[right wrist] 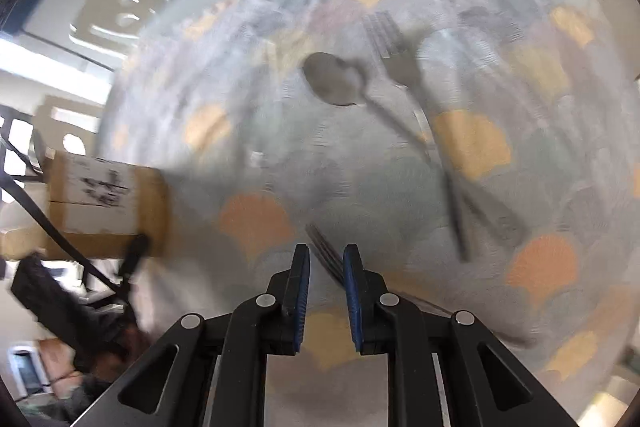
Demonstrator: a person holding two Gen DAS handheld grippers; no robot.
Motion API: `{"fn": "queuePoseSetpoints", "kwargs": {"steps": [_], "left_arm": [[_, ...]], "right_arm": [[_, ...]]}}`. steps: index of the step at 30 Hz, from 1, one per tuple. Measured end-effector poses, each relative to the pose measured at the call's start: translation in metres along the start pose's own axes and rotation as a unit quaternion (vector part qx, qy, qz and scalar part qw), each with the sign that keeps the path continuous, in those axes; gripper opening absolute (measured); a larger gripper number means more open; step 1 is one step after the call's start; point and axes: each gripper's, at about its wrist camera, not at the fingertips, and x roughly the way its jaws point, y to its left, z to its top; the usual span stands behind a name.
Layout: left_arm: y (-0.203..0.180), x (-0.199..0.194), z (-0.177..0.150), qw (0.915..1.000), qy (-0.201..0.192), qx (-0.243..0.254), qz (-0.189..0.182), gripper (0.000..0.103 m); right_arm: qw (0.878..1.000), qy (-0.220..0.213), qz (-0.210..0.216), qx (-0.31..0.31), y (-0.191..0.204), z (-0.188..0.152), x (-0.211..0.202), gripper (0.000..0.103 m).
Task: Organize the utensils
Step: 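Grasp the metal fork handle with the right tool, then lift the metal fork and carry it over the wooden holder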
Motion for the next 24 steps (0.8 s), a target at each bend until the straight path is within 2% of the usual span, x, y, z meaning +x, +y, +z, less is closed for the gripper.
{"fn": "queuePoseSetpoints", "kwargs": {"steps": [2,5,7,12,14,20,24], "left_arm": [[0.001,0.000,0.000,1.0000,0.000,0.000,0.000,0.094],[0.001,0.000,0.000,1.0000,0.000,0.000,0.000,0.094],[0.001,0.000,0.001,1.0000,0.000,0.000,0.000,0.094],[0.001,0.000,0.001,1.0000,0.000,0.000,0.000,0.094],[0.001,0.000,0.001,1.0000,0.000,0.000,0.000,0.094],[0.001,0.000,0.001,1.0000,0.000,0.000,0.000,0.094],[0.001,0.000,0.001,1.0000,0.000,0.000,0.000,0.094]], "right_arm": [[0.998,0.020,-0.043,-0.041,0.007,-0.005,0.007,0.024],[0.990,0.021,-0.097,-0.101,0.020,-0.015,0.011,0.024],[0.986,0.026,-0.114,-0.118,0.027,-0.018,0.017,0.024],[0.983,0.014,-0.133,-0.129,0.048,-0.016,0.026,0.023],[0.981,0.012,-0.136,-0.138,0.059,-0.013,0.030,0.010],[0.984,-0.005,-0.124,-0.129,0.082,-0.011,0.030,0.007],[0.984,-0.040,-0.112,-0.136,0.095,-0.007,0.002,0.006]]}}
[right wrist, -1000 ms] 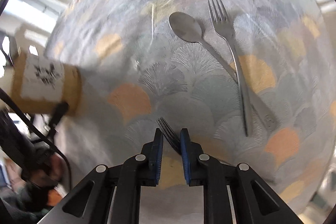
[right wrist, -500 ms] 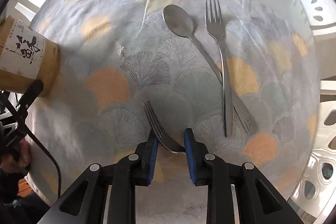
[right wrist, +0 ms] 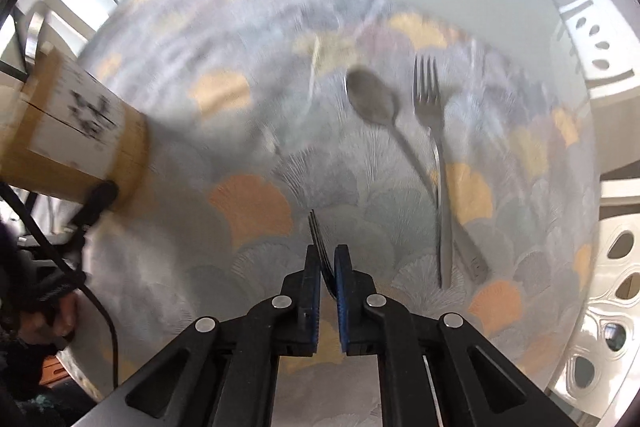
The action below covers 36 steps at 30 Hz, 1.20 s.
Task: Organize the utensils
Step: 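Lift the metal fork and carry it over the wooden holder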
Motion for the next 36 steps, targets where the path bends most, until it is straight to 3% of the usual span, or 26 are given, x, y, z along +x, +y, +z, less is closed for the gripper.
{"fn": "queuePoseSetpoints", "kwargs": {"steps": [2,6,12,16,18,20,21,24,28,33,36], "left_arm": [[0.000,0.000,0.000,1.0000,0.000,0.000,0.000,0.094],[0.000,0.000,0.000,1.0000,0.000,0.000,0.000,0.094],[0.000,0.000,0.000,1.0000,0.000,0.000,0.000,0.094],[0.000,0.000,0.000,1.0000,0.000,0.000,0.000,0.094],[0.000,0.000,0.000,1.0000,0.000,0.000,0.000,0.094],[0.000,0.000,0.000,1.0000,0.000,0.000,0.000,0.094],[0.000,0.000,0.000,1.0000,0.000,0.000,0.000,0.094],[0.000,0.000,0.000,1.0000,0.000,0.000,0.000,0.094],[0.003,0.000,0.000,1.0000,0.001,-0.001,-0.001,0.094],[0.003,0.000,0.001,1.0000,0.003,-0.002,0.000,0.095],[0.002,0.000,0.001,1.0000,0.003,-0.002,0.000,0.095]], "right_arm": [[1.000,-0.022,0.011,0.002,-0.007,0.001,-0.024,0.005],[0.990,-0.121,0.070,-0.011,0.002,-0.002,-0.080,0.004],[0.978,-0.193,0.075,-0.025,0.017,-0.009,-0.128,0.003],[0.984,-0.154,0.084,-0.041,0.016,-0.008,-0.115,0.005],[0.989,-0.105,0.095,-0.042,0.012,-0.007,-0.088,0.016],[0.991,-0.060,0.115,-0.041,0.006,-0.008,-0.054,0.056],[0.991,-0.046,0.118,-0.044,0.008,-0.010,-0.043,0.061],[0.989,-0.008,0.122,-0.084,0.021,-0.018,-0.013,0.063],[0.982,0.027,0.096,-0.160,0.042,-0.018,0.022,0.061],[0.974,0.034,0.092,-0.202,0.052,-0.004,0.043,0.059],[0.968,0.006,0.076,-0.237,0.059,-0.005,0.046,0.049]]}}
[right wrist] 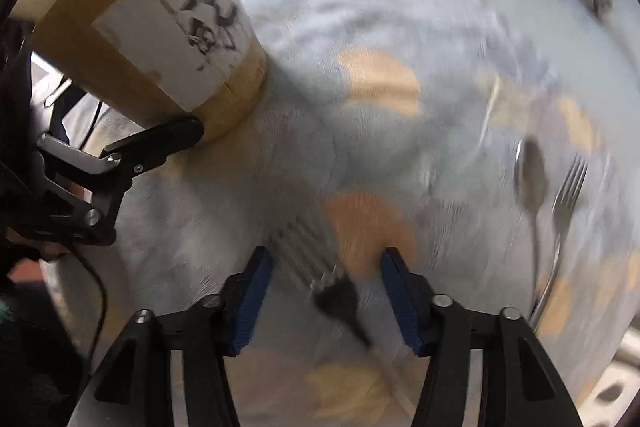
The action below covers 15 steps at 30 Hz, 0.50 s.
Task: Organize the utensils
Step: 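Lift the metal fork and carry it over the wooden holder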
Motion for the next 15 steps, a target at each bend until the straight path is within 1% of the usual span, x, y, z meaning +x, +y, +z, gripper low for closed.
{"fn": "queuePoseSetpoints", "kwargs": {"steps": [1,2,6,7,8,15], "left_arm": [[0.000,0.000,0.000,1.0000,0.000,0.000,0.000,0.095],[0.000,0.000,0.000,1.0000,0.000,0.000,0.000,0.095],[0.000,0.000,0.000,1.0000,0.000,0.000,0.000,0.095],[0.000,0.000,0.000,1.0000,0.000,0.000,0.000,0.095],[0.000,0.000,0.000,1.0000,0.000,0.000,0.000,0.095],[0.000,0.000,0.000,1.0000,0.000,0.000,0.000,0.095]], "right_arm": [[1.000,-0.001,-0.003,-0.012,0.003,0.000,-0.001,0.038],[1.000,-0.002,0.000,-0.015,0.004,0.000,-0.002,0.024],[1.000,-0.015,-0.001,0.002,0.001,-0.003,-0.013,0.011],[1.000,-0.020,0.005,0.012,0.000,-0.004,-0.018,0.002],[0.999,-0.025,0.008,0.018,-0.002,-0.005,-0.026,0.001],[0.995,-0.089,-0.008,0.054,-0.001,-0.020,-0.087,0.001]]}}
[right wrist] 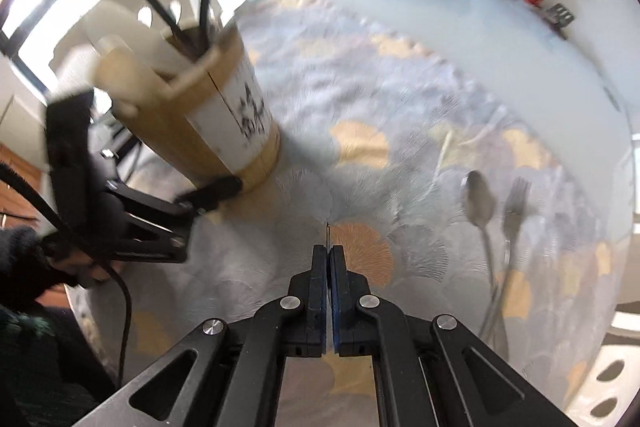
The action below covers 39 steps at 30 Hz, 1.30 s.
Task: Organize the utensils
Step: 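Lift the metal fork and carry it over the wooden holder, then lower the fork into the wooden holder and open the right tool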
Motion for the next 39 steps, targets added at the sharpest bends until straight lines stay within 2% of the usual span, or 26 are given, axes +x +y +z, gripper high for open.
{"fn": "queuePoseSetpoints", "kwargs": {"steps": [5,10,16,23,31,39], "left_arm": [[0.000,0.000,0.000,1.0000,0.000,0.000,0.000,0.095],[0.000,0.000,0.000,1.0000,0.000,0.000,0.000,0.095],[0.000,0.000,0.000,1.0000,0.000,0.000,0.000,0.095],[0.000,0.000,0.000,1.0000,0.000,0.000,-0.001,0.095],[-0.001,0.001,0.000,1.0000,0.001,0.000,-0.001,0.095],[0.000,0.001,0.000,1.0000,0.001,0.000,-0.001,0.095]], "right_arm": [[0.997,-0.055,0.007,0.044,0.004,0.011,-0.044,0.001],[0.987,-0.128,0.030,0.093,-0.002,0.027,-0.090,0.001],[0.962,-0.224,0.083,0.135,-0.007,0.059,-0.142,0.001],[0.934,-0.296,0.157,0.125,0.011,0.096,-0.180,0.001],[0.922,-0.315,0.201,0.098,0.039,0.121,-0.190,0.001],[0.926,-0.294,0.221,0.087,0.054,0.125,-0.166,0.001]]}}
